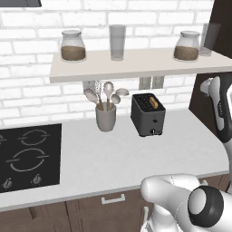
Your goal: Start the toaster. Once the lever pops up, take the bread to the plate on the dining counter.
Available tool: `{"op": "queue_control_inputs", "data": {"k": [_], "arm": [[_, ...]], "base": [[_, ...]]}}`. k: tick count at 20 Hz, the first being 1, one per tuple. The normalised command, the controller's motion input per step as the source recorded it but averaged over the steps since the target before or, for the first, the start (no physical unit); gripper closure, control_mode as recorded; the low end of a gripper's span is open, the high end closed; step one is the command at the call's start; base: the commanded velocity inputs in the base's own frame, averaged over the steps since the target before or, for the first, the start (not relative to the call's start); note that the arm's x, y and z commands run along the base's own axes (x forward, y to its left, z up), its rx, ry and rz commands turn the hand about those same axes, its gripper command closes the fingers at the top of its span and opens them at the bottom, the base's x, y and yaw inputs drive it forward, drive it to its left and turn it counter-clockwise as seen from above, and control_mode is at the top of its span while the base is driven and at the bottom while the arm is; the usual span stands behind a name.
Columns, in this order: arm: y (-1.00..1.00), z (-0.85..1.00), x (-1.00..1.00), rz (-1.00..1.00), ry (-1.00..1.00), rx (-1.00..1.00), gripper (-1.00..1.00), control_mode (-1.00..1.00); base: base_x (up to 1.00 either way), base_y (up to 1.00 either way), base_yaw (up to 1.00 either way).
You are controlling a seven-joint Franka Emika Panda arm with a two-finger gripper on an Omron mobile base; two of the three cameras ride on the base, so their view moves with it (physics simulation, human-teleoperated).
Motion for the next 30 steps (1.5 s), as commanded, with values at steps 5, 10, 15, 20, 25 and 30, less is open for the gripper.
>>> {"op": "queue_control_inputs", "data": {"k": [5, 10, 15, 20, 25, 30], "arm": [[0.00, 0.00, 0.00, 0.00, 0.00, 0.00, -1.00, -1.00], [0.00, 0.00, 0.00, 0.00, 0.00, 0.00, -1.00, -1.00], [0.00, 0.00, 0.00, 0.00, 0.00, 0.00, -1.00, -1.00], [0.00, 0.00, 0.00, 0.00, 0.00, 0.00, -1.00, -1.00], [0.00, 0.00, 0.00, 0.00, 0.00, 0.00, -1.00, -1.00], [0.00, 0.00, 0.00, 0.00, 0.00, 0.00, -1.00, -1.00]], "base": [[0.00, 0.00, 0.00], [0.00, 0.00, 0.00], [0.00, 0.00, 0.00], [0.00, 0.00, 0.00], [0.00, 0.00, 0.00], [0.00, 0.00, 0.00]]}}
